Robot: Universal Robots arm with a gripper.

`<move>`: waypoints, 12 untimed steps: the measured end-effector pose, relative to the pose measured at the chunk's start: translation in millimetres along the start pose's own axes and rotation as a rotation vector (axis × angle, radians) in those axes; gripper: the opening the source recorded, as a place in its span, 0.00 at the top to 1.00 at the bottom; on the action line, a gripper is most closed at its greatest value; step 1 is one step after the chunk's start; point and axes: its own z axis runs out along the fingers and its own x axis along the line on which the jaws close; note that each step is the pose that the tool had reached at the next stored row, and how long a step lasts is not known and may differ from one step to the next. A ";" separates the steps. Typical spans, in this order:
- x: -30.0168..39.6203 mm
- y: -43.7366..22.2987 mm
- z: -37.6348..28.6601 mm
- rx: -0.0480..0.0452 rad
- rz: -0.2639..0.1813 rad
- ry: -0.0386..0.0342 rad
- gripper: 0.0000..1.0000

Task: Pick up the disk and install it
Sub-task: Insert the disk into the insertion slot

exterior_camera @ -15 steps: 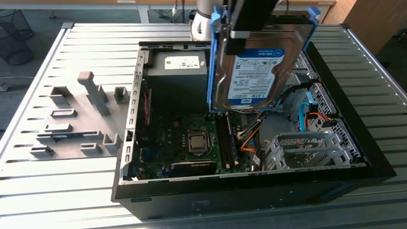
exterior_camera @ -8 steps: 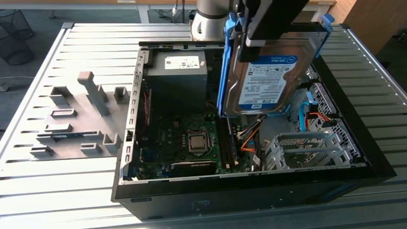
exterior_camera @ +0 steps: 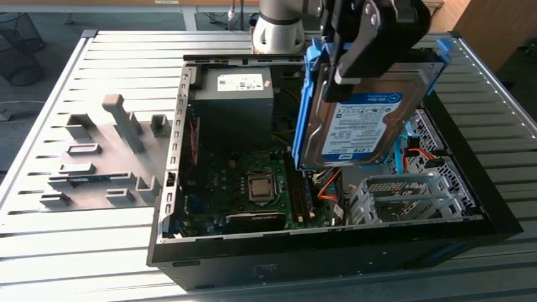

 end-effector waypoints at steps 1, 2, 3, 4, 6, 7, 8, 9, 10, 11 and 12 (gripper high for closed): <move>1.2 -2.4 0.9 0.0000 0.000 0.0000 0.64; 2.1 -4.9 1.8 0.0000 0.000 0.0001 0.64; 2.9 -7.6 2.9 0.0000 0.000 -0.0001 0.64; 3.6 -10.3 3.6 0.0000 0.000 -0.0001 0.64; 3.9 -12.6 3.9 -0.0001 0.000 0.0004 0.64; 4.0 -12.5 4.0 -0.0001 0.000 0.0003 0.64; 4.1 -12.5 4.1 -0.0001 0.000 0.0002 0.64; 4.1 -12.6 4.1 0.0000 0.000 0.0000 0.64; 4.1 -12.7 4.2 0.0000 0.000 0.0000 0.64; 4.2 -12.7 4.2 0.0000 0.000 0.0000 0.64; 4.2 -12.7 4.2 0.0000 0.000 0.0001 0.64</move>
